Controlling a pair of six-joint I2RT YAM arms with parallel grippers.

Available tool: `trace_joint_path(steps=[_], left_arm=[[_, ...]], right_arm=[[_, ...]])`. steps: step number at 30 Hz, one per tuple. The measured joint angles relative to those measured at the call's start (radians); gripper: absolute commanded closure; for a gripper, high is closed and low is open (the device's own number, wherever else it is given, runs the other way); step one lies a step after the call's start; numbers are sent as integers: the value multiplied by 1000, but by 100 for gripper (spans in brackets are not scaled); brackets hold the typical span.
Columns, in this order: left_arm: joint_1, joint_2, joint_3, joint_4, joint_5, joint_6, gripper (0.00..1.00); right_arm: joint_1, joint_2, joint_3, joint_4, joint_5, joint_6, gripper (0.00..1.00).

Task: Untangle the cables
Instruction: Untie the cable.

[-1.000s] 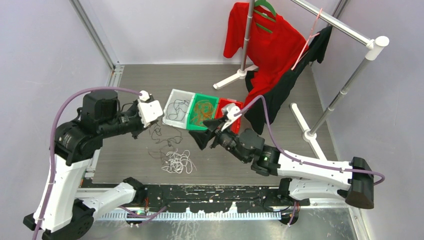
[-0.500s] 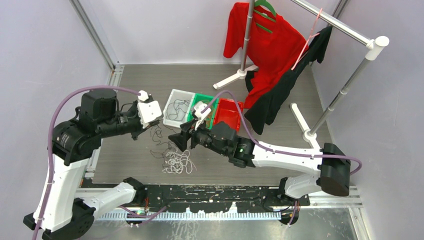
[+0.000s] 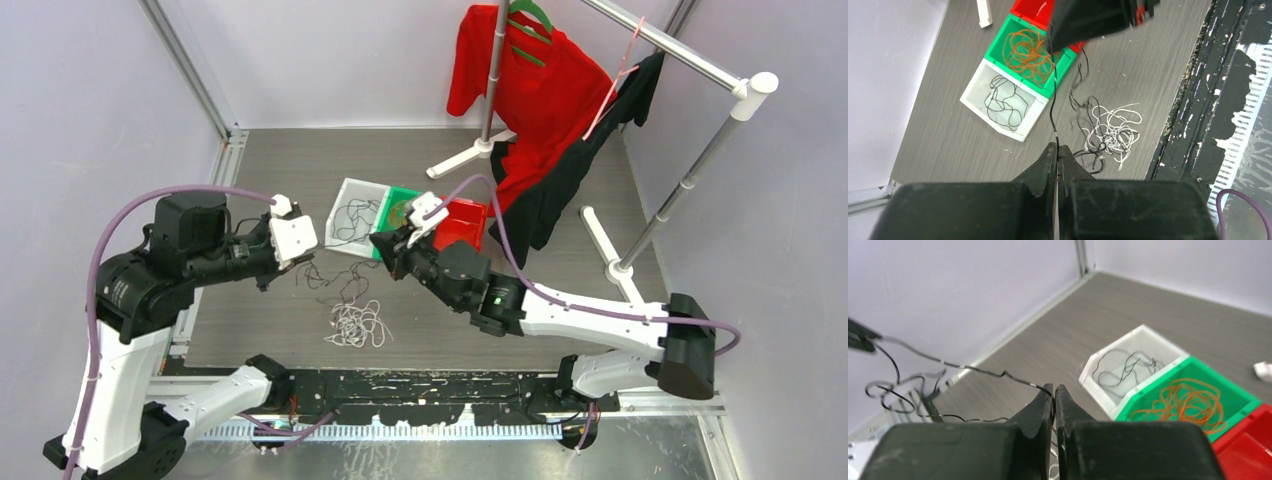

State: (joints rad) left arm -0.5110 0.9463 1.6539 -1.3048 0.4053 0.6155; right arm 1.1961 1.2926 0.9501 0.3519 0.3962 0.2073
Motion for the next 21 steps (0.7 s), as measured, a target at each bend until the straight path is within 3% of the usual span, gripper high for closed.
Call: trace_joint_path(steps=[8,11,12,14,15,17,21], left_arm=[[-2,-6,79,-58,53,30,100],[-3,-29,19,-47,40,35,100],[-2,-55,-41,-32,23,34,91],[-3,-122,-181,0,-16,25,56],[-3,-147,-227,12,-37,25,45],[-2,-197,-323,35,-73,10,37],[-2,-245,-369,93,-78,-43,34]], right_arm=[[15,-65,-55,152,86,-49,99],[15,-65,-80,145,74,-47,99],[13,-66,-79,134,62,-43,99],[12,-69,-68,101,16,-32,99],[12,-71,-56,75,-3,-23,99],[5,-71,-26,26,-43,-7,99],[-3,-68,48,-79,-126,24,99]])
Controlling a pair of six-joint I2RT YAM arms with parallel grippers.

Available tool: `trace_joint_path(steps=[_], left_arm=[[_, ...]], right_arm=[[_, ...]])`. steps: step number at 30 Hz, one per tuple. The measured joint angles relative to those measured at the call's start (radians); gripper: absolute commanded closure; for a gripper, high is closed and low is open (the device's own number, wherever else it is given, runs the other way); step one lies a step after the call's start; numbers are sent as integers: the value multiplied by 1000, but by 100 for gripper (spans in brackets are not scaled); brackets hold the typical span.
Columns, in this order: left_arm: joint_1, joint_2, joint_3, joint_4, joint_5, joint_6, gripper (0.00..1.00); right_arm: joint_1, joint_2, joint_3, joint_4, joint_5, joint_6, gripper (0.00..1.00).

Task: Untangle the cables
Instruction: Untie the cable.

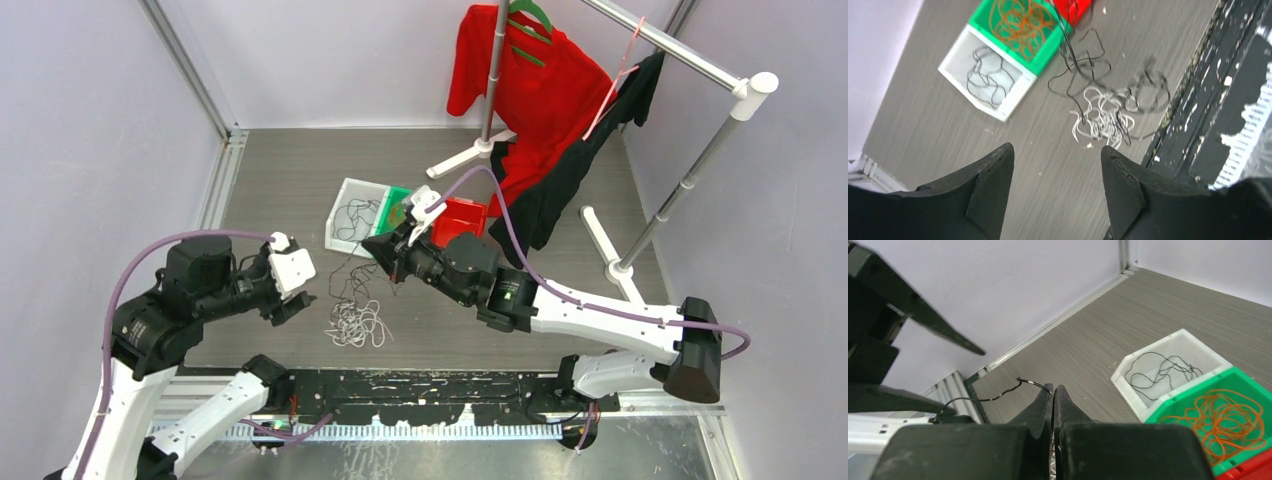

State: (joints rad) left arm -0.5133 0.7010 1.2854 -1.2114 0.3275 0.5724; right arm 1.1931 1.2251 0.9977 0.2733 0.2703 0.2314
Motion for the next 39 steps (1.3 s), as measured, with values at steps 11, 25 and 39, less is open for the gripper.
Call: trace_joint_path(steps=[11,25,39], left_arm=[[0,115,65,113,221,-179,33],[0,150,63,190,307,-300,47],[0,182,-23,185,188,-162,100]], right_arm=[[25,45,94,-165,-81,-1,99],[84,63,140,-224,-66,-53,99],[93,89,156,-229,-46,-45,93]])
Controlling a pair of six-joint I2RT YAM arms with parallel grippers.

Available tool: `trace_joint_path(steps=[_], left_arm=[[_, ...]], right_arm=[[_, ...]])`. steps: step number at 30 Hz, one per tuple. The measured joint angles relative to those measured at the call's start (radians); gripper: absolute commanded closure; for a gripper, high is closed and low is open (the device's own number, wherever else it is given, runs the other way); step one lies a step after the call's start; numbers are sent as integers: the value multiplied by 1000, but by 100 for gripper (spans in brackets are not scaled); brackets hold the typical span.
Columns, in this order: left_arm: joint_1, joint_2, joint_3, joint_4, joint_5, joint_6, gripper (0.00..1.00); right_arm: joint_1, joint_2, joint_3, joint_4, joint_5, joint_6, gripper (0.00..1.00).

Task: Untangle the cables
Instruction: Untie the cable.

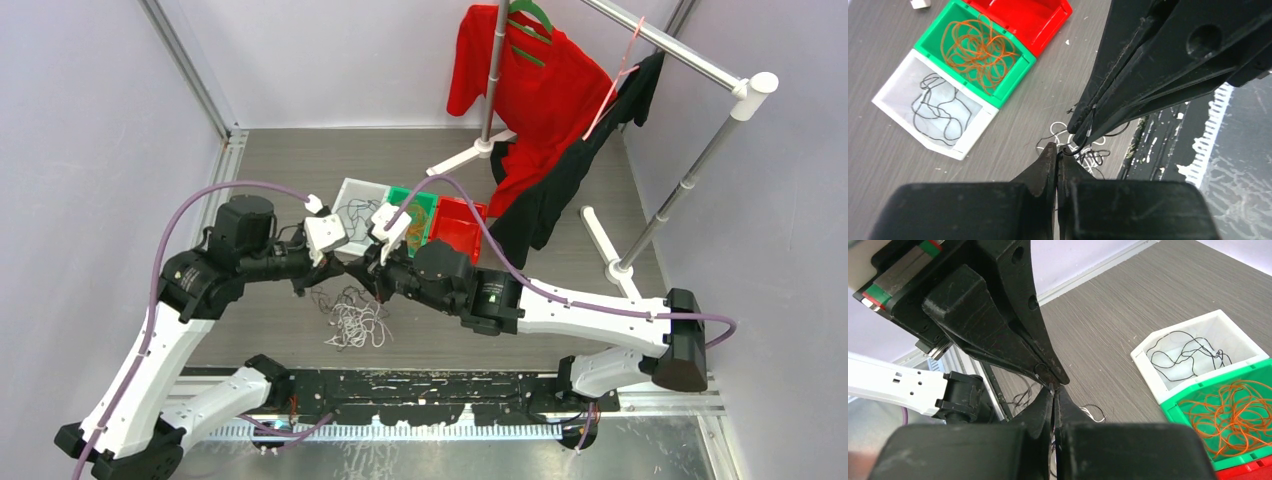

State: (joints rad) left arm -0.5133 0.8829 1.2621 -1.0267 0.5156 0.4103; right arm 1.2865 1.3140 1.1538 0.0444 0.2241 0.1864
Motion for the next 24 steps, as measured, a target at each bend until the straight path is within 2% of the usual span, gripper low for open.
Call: trace_joint_path(steps=[5,13,18,24], left_arm=[[0,-2,33,-5,-26,14,100],[0,8,247,-63,24,5,100],[0,26,349,-102,57,-11,100],[0,76,418,-156,93,-11,100]], right_arm=[[1,8,-9,43,35,4,86],[2,79,-72,253,184,-31,48],[2,169,-84,398,227,-57,45],[4,252,-84,562,278,-85,37]])
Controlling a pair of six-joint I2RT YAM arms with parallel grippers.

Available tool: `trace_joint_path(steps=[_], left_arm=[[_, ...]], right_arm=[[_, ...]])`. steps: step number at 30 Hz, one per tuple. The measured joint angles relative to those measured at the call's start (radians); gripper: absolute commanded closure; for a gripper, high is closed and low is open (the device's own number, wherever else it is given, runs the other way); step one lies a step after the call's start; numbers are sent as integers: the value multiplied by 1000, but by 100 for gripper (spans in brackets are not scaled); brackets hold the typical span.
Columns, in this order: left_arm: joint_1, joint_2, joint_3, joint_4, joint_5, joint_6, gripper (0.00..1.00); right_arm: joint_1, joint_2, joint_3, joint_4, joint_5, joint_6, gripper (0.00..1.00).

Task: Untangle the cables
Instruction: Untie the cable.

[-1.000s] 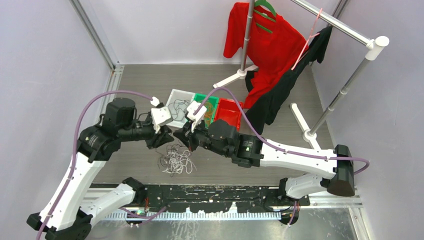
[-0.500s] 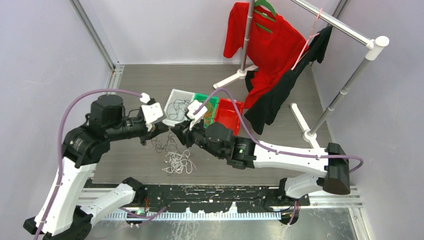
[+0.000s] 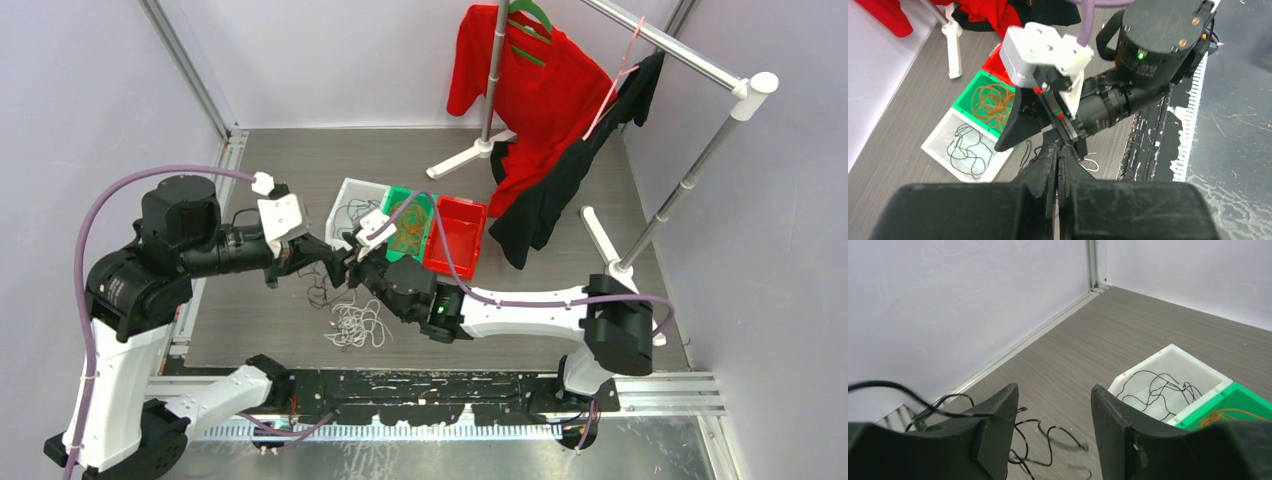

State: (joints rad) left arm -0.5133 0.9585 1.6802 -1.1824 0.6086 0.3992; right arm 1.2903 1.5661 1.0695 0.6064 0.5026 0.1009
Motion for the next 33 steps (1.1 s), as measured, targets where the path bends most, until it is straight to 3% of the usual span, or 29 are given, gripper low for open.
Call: trace_joint_path(steps=[15,33], left_arm=[[0,59,335,-18,-77,36,100],[0,48,498,129,-317,180,100]], right_arm=[[0,90,-208,259,201,-39,34],[3,39,-470,385,306,72,30]])
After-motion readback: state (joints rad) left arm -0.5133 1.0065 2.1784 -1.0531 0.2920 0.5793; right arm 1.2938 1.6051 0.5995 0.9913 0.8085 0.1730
